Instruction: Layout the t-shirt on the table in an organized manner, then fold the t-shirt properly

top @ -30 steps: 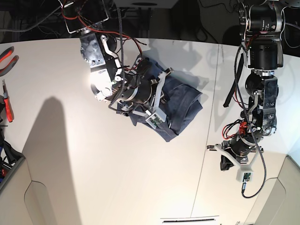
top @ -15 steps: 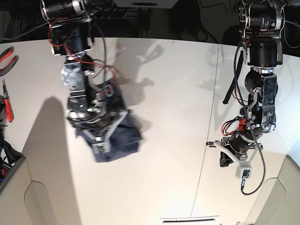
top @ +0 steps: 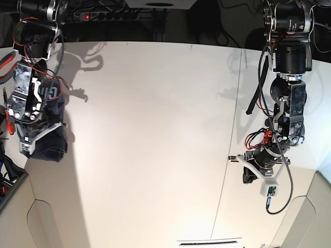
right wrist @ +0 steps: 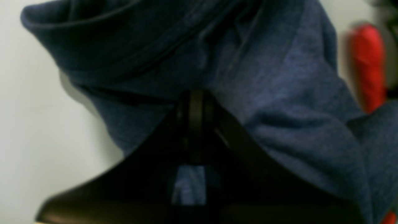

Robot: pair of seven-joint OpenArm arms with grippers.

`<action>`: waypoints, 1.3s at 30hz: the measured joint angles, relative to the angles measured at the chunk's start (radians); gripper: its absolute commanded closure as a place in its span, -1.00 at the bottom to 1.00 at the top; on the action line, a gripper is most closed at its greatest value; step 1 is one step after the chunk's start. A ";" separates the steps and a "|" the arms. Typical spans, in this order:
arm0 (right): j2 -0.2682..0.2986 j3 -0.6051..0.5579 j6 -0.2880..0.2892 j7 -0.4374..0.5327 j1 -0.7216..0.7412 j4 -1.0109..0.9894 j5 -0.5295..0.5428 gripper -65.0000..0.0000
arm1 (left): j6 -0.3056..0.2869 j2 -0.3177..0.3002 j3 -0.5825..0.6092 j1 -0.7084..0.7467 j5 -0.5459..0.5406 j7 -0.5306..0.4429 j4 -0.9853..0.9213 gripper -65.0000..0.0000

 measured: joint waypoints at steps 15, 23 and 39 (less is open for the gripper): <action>0.009 0.017 0.146 -0.091 -0.008 0.450 0.213 1.00 | 0.000 0.000 0.000 0.000 0.001 0.000 0.000 1.00; -0.006 0.016 0.156 -0.173 -0.203 0.714 0.208 1.00 | 0.000 -0.009 0.000 0.037 0.006 0.005 0.000 1.00; 0.000 0.015 0.188 -0.174 -0.679 1.049 0.160 1.00 | -0.320 -0.024 -0.472 0.469 -0.573 0.514 0.411 1.00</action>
